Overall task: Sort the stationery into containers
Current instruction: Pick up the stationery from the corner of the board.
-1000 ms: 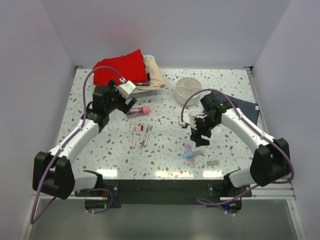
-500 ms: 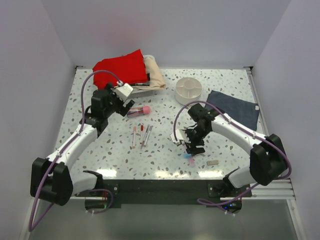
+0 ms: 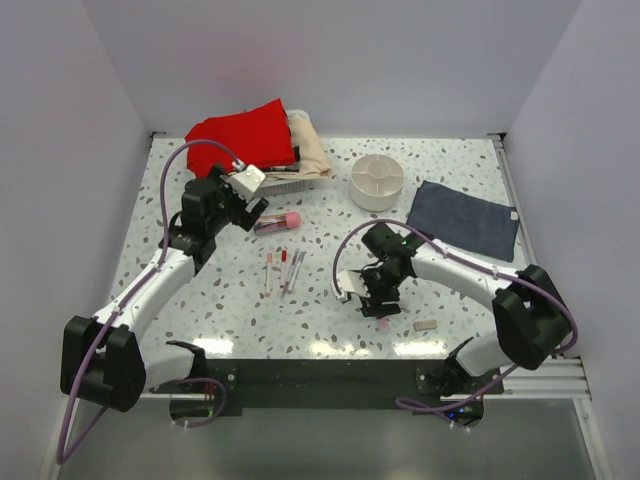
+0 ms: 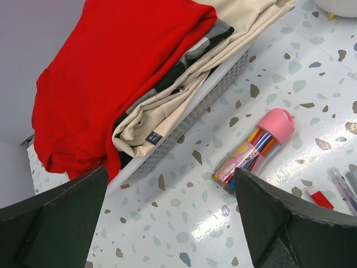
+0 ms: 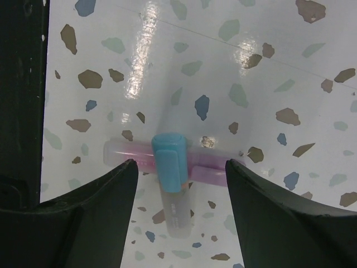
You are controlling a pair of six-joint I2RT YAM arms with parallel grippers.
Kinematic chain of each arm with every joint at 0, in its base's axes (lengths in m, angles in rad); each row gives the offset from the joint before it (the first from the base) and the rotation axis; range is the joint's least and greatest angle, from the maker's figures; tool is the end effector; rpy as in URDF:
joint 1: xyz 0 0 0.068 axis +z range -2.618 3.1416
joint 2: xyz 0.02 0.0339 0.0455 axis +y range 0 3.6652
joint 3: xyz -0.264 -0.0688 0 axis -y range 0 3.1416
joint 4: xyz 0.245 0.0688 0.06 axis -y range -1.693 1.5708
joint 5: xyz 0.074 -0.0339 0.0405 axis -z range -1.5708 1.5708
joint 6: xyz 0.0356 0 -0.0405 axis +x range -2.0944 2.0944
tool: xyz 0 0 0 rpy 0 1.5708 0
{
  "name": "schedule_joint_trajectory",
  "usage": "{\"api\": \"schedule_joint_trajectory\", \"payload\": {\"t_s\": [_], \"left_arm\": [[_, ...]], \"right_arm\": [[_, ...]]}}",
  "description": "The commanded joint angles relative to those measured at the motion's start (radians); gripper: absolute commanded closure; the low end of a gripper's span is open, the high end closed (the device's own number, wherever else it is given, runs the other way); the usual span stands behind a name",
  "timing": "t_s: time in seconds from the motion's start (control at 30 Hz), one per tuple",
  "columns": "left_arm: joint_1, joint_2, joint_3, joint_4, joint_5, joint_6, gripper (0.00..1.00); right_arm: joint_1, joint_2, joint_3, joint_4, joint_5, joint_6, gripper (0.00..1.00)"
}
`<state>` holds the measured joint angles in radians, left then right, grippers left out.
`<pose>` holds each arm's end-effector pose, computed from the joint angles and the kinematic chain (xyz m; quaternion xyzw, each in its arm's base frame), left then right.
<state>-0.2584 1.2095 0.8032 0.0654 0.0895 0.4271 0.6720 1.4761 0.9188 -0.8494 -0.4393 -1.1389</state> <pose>0.2685 -0.0743 0.2821 0.2985 0.7599 0.0121 0.5774 0.1878 0.1688 0.1929 -0.7762 0.5864 0.1928 0.1281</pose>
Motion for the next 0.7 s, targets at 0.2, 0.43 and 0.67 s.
{"api": "schedule_joint_trajectory", "payload": {"t_s": [0.2,0.43,0.67], "left_arm": [[-0.004,-0.019,-0.015,0.074,-0.014,-0.028,0.00],[-0.004,-0.016,-0.025,0.082,-0.007,-0.033,0.00],[-0.004,-0.019,-0.035,0.080,-0.007,-0.036,0.00]], "right_arm": [[0.044,-0.063,-0.064,0.157,0.123,0.179,0.34],[0.057,-0.036,-0.054,0.135,0.122,0.200,0.39],[0.063,-0.004,-0.047,0.130,0.111,0.205,0.45]]}}
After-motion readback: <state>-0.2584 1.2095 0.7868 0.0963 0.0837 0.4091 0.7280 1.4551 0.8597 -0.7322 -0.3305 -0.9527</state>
